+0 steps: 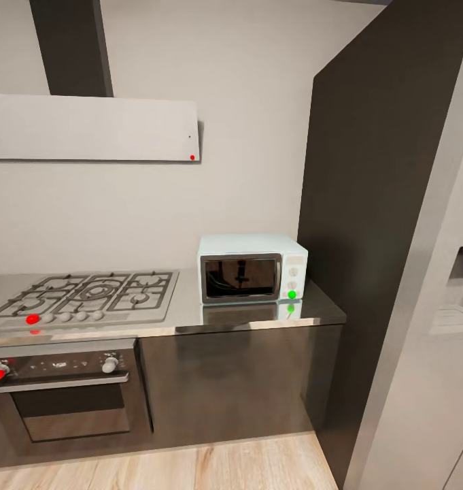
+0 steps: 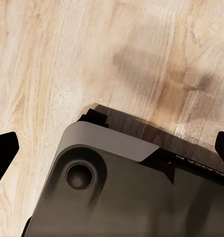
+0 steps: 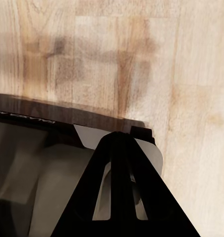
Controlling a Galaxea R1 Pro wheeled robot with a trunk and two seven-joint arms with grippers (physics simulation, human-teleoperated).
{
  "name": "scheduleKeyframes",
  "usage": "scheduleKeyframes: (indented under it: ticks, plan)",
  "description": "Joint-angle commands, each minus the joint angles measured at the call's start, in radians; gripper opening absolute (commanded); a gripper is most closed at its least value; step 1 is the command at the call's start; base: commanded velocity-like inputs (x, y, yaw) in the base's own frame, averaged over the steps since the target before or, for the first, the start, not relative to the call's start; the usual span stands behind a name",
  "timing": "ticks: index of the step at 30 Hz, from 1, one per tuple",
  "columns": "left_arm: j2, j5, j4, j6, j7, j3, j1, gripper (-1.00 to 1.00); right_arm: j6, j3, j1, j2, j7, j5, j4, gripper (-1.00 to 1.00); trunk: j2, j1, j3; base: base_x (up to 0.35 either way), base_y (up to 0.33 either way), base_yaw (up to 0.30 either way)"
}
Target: In the kitchen, take the popcorn bag from the countertop, put it into the microwave, and heat it until the popcorn is cooked so the cooked popcorn ends up inside the bag.
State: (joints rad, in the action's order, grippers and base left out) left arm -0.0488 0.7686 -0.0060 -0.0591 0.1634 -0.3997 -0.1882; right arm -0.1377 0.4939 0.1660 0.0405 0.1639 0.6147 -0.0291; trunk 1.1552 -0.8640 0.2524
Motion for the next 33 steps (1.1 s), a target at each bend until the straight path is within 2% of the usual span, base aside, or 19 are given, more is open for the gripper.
scheduleKeyframes:
  ticks: [1, 33]
  plan:
    - [0.000, 0.008, 0.000, -0.002, 0.004, -0.009, -0.001, 1.00, -0.005, 0.008, 0.001, 0.001, 0.002, 0.005, -0.003, -1.00, 0.001, 0.000, 0.001, 0.000, 0.000, 0.000]
    - [0.000, 0.008, 0.000, -0.002, 0.004, -0.008, -0.001, 1.00, -0.005, 0.008, 0.001, 0.001, 0.001, 0.005, -0.003, -1.00, 0.001, 0.000, 0.001, 0.000, 0.000, 0.000]
